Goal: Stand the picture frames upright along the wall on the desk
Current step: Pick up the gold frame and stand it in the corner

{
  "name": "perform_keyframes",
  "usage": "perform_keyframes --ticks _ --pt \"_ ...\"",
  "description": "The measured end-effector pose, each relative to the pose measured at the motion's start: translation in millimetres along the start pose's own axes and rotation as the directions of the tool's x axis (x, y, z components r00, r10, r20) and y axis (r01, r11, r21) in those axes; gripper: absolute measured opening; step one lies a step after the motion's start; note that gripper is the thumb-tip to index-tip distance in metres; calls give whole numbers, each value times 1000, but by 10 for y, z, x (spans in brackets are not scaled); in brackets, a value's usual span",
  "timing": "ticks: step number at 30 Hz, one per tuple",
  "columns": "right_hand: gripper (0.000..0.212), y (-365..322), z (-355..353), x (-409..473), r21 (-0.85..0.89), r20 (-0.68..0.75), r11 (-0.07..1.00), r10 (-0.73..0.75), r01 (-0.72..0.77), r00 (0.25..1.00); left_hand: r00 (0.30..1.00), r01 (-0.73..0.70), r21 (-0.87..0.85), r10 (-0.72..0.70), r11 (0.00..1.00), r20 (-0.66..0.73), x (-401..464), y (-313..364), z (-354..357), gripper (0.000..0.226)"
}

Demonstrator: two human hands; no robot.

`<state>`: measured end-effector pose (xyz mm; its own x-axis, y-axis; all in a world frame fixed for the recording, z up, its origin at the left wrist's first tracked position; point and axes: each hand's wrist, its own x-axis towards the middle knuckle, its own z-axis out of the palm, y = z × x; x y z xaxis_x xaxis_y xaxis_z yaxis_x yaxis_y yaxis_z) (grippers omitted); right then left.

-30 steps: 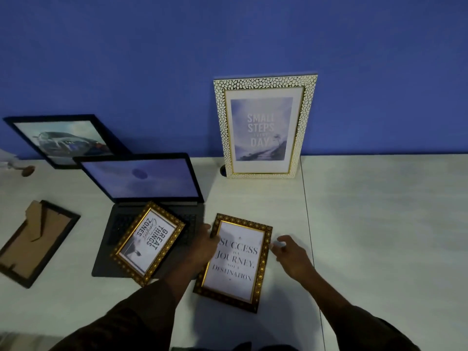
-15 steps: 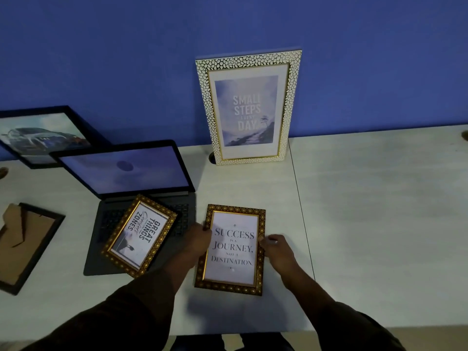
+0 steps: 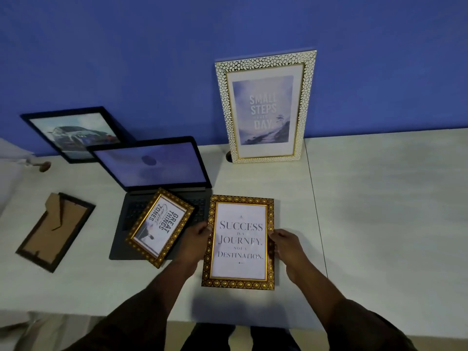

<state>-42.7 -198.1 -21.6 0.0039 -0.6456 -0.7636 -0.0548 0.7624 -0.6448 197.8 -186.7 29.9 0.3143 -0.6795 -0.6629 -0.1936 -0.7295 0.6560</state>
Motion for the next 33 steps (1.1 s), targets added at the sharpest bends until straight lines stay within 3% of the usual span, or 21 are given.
perform_keyframes --ticks 9,16,25,33 --pt "25 -412 950 -473 -55 133 979 -190 199 973 989 -106 -121 91 987 -119 -347 -333 -1127 23" --pt "20 -524 2382 -1010 -162 212 931 -292 328 933 954 -241 -235 185 942 -236 -604 -962 -2514 25" --pt "20 -673 4321 -1760 -230 446 780 -446 581 776 880 -366 -354 197 861 -433 -1015 -1822 -4321 22" --pt "19 -950 5382 -1756 -351 553 629 -458 693 696 811 -426 -314 205 849 -548 -995 -2008 -5204 23"
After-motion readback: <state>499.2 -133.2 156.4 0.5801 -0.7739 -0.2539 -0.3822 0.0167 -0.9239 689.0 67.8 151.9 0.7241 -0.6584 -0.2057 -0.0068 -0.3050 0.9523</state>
